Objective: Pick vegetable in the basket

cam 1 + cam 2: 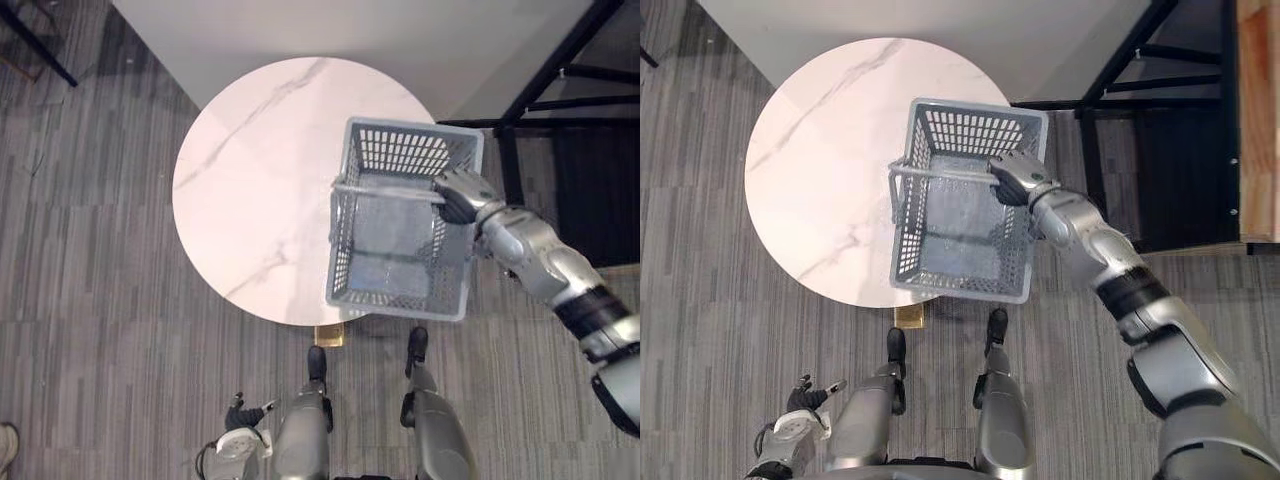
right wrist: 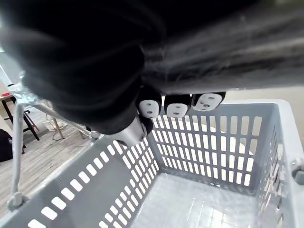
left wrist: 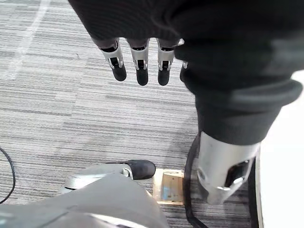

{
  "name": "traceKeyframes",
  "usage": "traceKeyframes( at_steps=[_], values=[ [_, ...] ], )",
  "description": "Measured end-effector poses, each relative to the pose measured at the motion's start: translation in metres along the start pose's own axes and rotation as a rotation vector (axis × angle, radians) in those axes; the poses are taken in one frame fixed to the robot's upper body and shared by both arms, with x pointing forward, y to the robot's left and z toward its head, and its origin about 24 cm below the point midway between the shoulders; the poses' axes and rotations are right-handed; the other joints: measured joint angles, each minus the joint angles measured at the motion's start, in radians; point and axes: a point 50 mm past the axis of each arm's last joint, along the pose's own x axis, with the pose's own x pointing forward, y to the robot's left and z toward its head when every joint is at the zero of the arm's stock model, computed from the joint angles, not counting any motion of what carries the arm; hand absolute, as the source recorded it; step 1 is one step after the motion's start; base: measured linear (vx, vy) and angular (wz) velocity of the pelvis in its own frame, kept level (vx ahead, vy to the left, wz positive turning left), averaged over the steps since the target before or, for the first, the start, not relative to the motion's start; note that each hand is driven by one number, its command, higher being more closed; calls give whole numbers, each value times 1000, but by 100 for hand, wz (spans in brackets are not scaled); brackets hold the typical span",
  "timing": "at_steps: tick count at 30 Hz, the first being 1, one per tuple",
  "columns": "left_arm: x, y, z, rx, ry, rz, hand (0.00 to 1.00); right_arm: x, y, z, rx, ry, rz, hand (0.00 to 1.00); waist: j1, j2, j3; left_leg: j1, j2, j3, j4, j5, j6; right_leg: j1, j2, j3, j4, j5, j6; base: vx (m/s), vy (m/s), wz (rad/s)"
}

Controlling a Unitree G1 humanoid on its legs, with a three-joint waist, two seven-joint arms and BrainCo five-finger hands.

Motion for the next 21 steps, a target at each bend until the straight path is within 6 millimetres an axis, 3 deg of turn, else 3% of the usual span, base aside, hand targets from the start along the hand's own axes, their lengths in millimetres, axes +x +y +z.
traceKeyframes(
  at_steps=[3,5,13,19,21],
  values=[
    [1,6,-2,22,2,7,0,-15,4,2,57,-17,-13,100,-4,-28,-25,16,3,14,-7,0,0,5,4,12,0,0,0,9,-2,-14],
    [-1,8,-8,58,20,-4,0,-28,9,5,87,-26,-9,100,-8,-43,-74,26,4,22,-15,0,0,6,6,22,-1,0,0,12,0,-13],
    [-8,15,-33,101,84,-16,0,-63,23,20,146,-129,106,100,-19,-47,-173,94,5,50,-42,-2,-3,46,9,46,-2,-6,7,3,5,-10],
    [-20,28,-66,110,186,-8,0,-84,47,22,221,-109,204,100,-26,-49,-224,173,15,73,-69,-8,-9,98,24,66,-1,-24,13,14,-9,-12],
    [-25,29,-76,108,213,-4,0,-95,58,21,247,-81,237,100,-24,-51,-225,170,38,72,27,-62,-19,125,36,66,27,-48,11,22,-12,-5]
  ],
)
